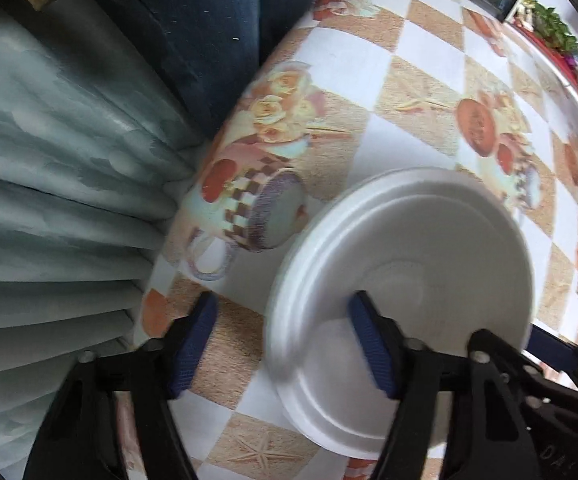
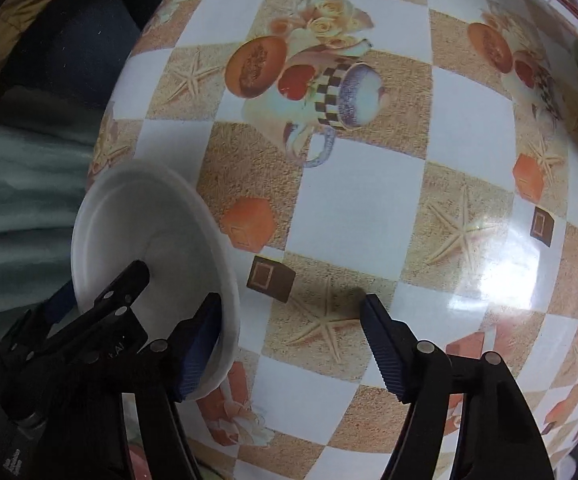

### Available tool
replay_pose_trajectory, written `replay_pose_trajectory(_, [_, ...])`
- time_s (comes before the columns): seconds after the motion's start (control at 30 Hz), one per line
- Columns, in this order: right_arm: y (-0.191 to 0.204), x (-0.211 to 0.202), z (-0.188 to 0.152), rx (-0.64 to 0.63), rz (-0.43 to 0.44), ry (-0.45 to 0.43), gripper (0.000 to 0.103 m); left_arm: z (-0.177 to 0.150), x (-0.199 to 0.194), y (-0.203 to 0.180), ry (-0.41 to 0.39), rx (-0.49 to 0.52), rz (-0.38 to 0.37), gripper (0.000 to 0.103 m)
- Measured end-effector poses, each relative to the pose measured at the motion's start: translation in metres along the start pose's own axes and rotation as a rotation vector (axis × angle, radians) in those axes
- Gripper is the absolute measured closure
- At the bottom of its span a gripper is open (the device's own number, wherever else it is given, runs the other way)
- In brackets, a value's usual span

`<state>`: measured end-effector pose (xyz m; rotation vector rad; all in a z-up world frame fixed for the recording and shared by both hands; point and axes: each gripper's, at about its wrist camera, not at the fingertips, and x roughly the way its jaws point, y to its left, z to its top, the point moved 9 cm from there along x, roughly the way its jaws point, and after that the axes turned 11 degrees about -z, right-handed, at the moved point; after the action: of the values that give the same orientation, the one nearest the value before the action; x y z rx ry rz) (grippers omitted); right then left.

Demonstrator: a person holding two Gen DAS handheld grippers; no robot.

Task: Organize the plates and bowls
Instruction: 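Carry the third bowl with both tools over the bowl stack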

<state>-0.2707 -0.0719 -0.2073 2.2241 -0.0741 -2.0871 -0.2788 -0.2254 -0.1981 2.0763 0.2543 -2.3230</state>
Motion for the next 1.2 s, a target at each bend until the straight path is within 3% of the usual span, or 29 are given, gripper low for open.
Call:
replay_pose_trajectory(0.03, [0.005,0.0,0.0,-0.013,0.034,0.008,0.057,0.0,-0.001,-0.004,0.004,0.011,-0.014,0.053])
replay_pose_trajectory(0.07, [0.009,0.0,-0.002,-0.009,0.081,0.029,0.064,0.001,0.001,-0.013,0.009,0.032,-0.024,0.064])
replay_pose_trajectory(0.17, [0.007,0.005,-0.01,0.035,0.128,0.086,0.089,-0.007,0.001,-0.031,0.032,0.088,-0.039,0.066])
replay_pose_trajectory(0.33, [-0.021,0.008,-0.039,0.028,0.09,0.118,0.089,-0.036,0.004,-0.056,0.084,0.123,-0.077,0.067])
replay_pose_trajectory(0.7, [-0.088,0.016,-0.144,0.087,0.025,0.221,0.087,-0.144,0.005,-0.124,0.178,0.276,-0.102,0.066])
replay_pose_trajectory(0.93, [-0.098,0.019,-0.177,0.106,0.001,0.23,0.084,-0.174,0.003,-0.141,0.203,0.335,-0.089,0.066])
replay_pose_trajectory(1.2, [-0.086,-0.018,-0.186,0.105,0.005,0.157,0.084,-0.18,-0.033,-0.148,0.131,0.37,-0.084,0.066])
